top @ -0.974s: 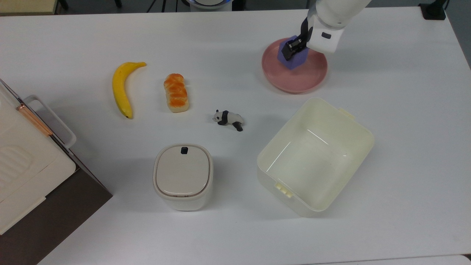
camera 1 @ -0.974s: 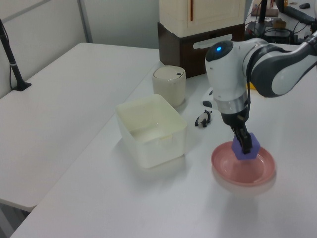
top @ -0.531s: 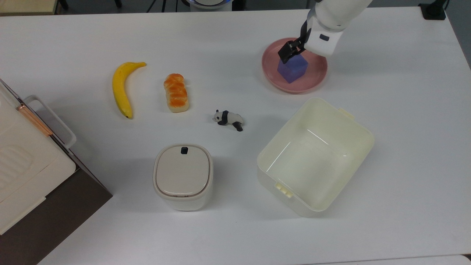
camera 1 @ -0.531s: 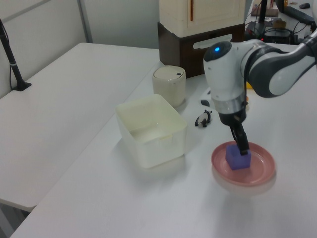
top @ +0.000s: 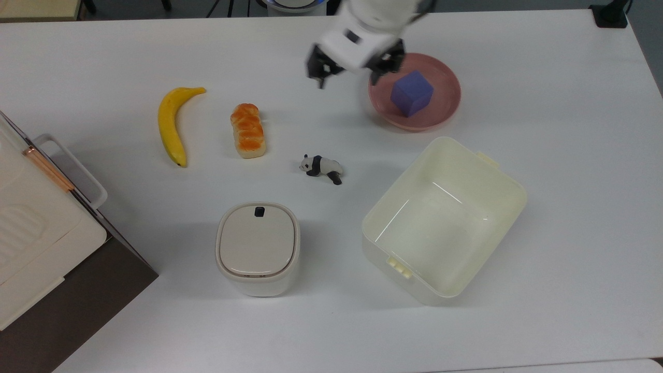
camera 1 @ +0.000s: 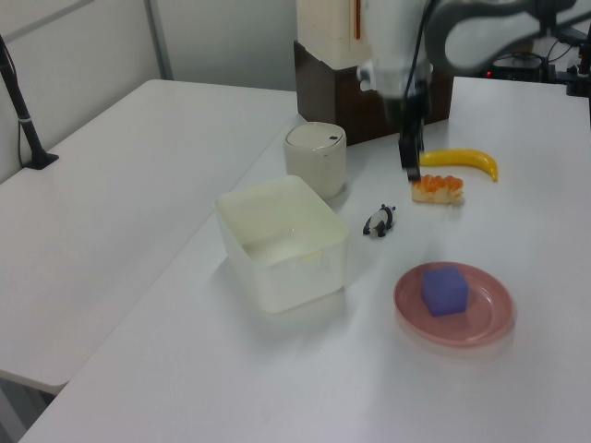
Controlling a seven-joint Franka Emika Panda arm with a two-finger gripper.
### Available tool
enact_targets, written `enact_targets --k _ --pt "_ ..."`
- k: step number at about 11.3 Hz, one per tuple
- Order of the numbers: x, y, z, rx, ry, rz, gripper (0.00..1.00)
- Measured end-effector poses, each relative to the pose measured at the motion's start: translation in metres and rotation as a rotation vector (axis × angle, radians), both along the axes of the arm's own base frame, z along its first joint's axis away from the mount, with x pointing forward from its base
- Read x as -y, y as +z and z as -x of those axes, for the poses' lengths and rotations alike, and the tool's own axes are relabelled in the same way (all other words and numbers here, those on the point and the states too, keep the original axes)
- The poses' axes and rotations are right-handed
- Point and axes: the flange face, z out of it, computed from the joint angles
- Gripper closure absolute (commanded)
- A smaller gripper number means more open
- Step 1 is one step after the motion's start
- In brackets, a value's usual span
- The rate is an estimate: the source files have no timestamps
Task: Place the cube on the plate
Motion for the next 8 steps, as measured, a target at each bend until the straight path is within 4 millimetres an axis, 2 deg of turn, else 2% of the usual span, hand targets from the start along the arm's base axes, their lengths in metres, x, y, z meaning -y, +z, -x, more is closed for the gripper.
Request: enact_targets --k 2,4,6,8 --pt "0.053 0.043 0.002 0.074 -0.098 0.01 0.0" --pt "0.093 0.079 0.011 0.129 -0.187 -0.037 0.0" --pt "0.113 0.107 0.021 0.176 -0.229 -0.06 0.0" --pt "0.123 0.118 0.026 0.196 -0.248 -0.061 0.0"
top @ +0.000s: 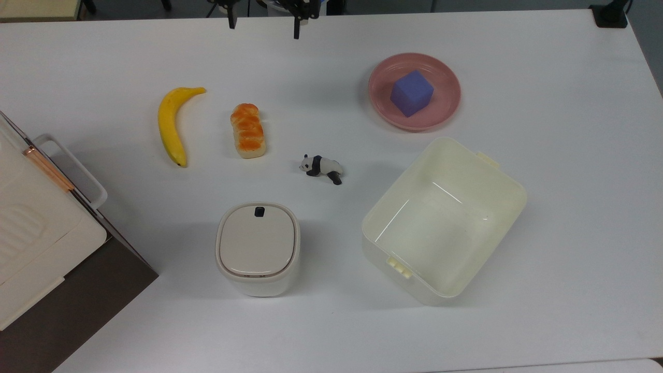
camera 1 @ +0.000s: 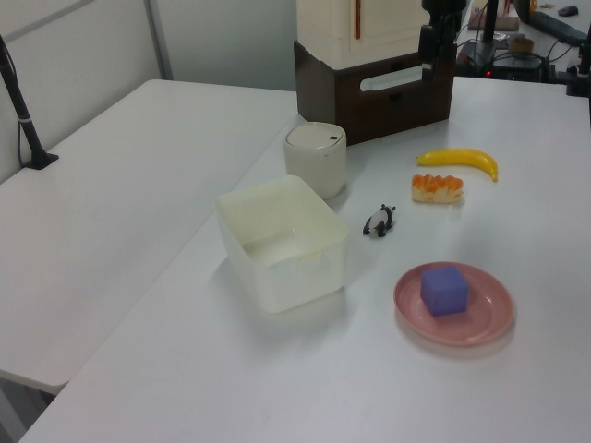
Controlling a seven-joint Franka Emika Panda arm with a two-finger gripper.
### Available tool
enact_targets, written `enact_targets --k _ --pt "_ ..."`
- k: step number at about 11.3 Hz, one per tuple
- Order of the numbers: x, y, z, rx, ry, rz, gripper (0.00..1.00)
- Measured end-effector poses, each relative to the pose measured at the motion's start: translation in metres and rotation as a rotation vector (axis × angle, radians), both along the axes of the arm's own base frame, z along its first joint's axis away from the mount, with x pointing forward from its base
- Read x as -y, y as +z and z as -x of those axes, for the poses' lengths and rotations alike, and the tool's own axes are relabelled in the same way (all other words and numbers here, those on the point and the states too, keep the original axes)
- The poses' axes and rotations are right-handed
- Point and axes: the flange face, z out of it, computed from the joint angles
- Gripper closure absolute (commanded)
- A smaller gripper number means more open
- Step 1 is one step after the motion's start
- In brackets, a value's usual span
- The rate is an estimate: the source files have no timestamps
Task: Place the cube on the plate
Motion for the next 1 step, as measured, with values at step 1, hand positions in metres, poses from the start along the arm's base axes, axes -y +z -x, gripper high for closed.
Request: enact_targets --k 1 --pt "0.0029 0.0003 0.0001 0.001 -0.005 -0.001 0.0"
